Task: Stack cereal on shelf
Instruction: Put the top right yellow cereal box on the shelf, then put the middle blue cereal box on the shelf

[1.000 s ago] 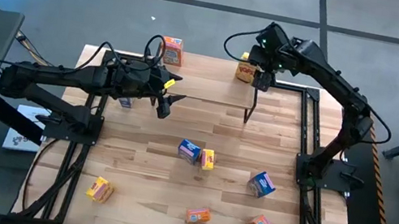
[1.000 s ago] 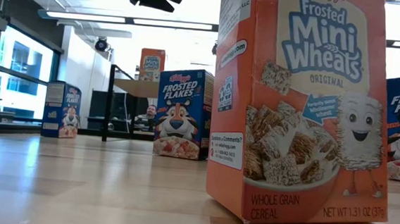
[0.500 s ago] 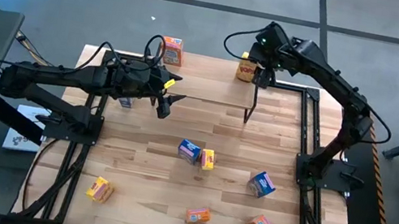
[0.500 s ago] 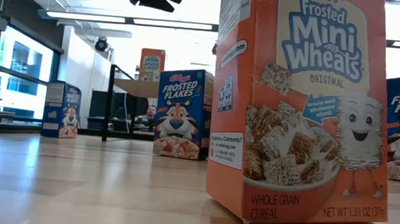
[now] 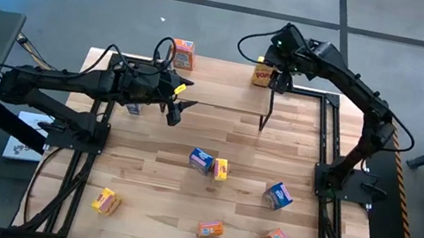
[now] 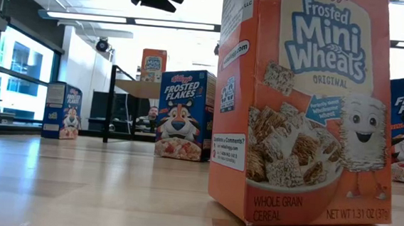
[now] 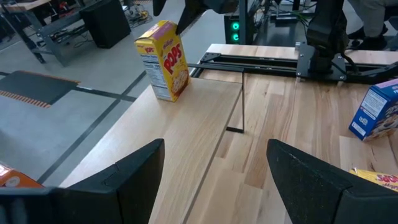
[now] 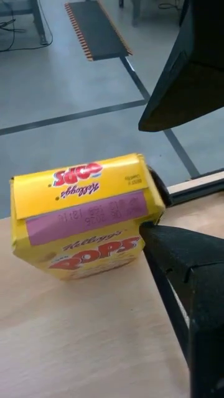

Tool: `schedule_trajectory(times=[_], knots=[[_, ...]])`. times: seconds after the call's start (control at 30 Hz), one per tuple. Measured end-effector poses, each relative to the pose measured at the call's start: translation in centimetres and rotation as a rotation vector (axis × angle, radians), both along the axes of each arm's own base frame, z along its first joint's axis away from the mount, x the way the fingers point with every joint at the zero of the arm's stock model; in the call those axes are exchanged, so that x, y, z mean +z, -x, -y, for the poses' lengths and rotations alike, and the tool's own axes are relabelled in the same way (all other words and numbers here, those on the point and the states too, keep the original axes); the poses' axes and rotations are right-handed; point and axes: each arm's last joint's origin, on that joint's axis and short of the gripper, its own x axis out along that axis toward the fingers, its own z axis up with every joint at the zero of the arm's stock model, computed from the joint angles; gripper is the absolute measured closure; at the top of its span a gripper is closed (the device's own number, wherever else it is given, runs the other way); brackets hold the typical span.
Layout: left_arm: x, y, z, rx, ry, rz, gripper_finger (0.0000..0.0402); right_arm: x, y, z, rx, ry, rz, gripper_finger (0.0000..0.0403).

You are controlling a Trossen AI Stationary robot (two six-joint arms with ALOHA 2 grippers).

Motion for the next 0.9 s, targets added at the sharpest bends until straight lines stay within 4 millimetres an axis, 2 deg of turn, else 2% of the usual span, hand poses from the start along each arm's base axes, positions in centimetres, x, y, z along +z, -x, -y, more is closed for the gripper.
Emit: schedule_trajectory(times=[0.27,0.6,0.77,0.9], knots=[[0.0,0.0,0.0,0.000,0.000,-0.001,0.0128,1.2,0.6,-1.6,-0.002,0.000,0.038,0.0150],[0.0,0.0,0.0,0.000,0.000,-0.002,0.0128,4.1,4.2,-5.0,-0.010,-0.148,0.235,0.0150],[0.0,0.0,0.0,0.000,0.000,-0.003,0.0128,3.1,6.4,-7.7,0.022,-0.136,0.317,0.0150],[0.0,0.0,0.0,0.000,0.000,-0.003,0.0128,1.0,8.8,-10.2,0.045,-0.110,0.434,0.0150]])
